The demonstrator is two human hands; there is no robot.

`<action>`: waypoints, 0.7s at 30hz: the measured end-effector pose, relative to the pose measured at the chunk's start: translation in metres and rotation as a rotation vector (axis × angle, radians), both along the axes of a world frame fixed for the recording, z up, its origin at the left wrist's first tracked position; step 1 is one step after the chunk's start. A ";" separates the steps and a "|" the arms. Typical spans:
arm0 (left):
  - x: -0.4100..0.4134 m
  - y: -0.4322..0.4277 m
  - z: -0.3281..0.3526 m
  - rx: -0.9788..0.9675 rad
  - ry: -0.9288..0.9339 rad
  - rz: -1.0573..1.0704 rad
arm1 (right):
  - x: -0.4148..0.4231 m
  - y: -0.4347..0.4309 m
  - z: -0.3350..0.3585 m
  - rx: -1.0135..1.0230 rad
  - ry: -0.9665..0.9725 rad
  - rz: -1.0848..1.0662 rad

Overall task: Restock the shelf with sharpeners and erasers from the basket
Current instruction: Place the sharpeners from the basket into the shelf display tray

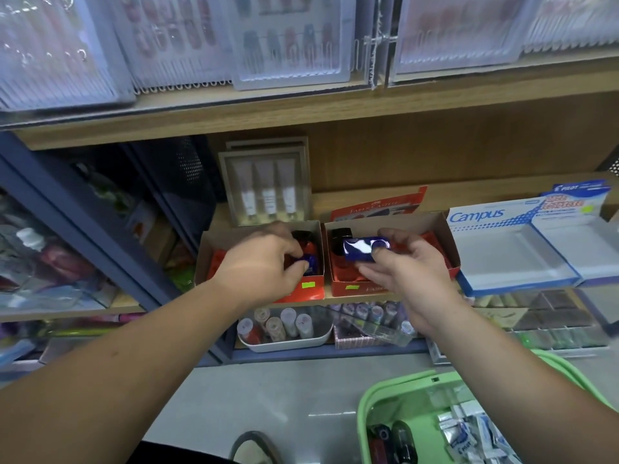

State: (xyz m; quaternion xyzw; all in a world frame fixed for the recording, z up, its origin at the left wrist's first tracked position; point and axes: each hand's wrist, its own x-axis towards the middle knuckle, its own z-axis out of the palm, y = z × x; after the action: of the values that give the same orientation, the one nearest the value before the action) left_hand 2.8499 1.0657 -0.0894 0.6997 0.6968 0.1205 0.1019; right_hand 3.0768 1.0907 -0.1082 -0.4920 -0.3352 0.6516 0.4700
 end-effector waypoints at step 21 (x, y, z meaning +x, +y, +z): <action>0.059 0.039 0.010 -0.042 -0.196 0.013 | 0.048 -0.011 -0.015 0.235 -0.491 0.228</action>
State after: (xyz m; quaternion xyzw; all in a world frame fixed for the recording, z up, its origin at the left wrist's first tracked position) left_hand 2.9085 1.1044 -0.0798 0.6776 0.6904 0.1745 0.1835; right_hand 3.1247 1.0793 -0.1235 -0.5365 -0.5651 0.5184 0.3521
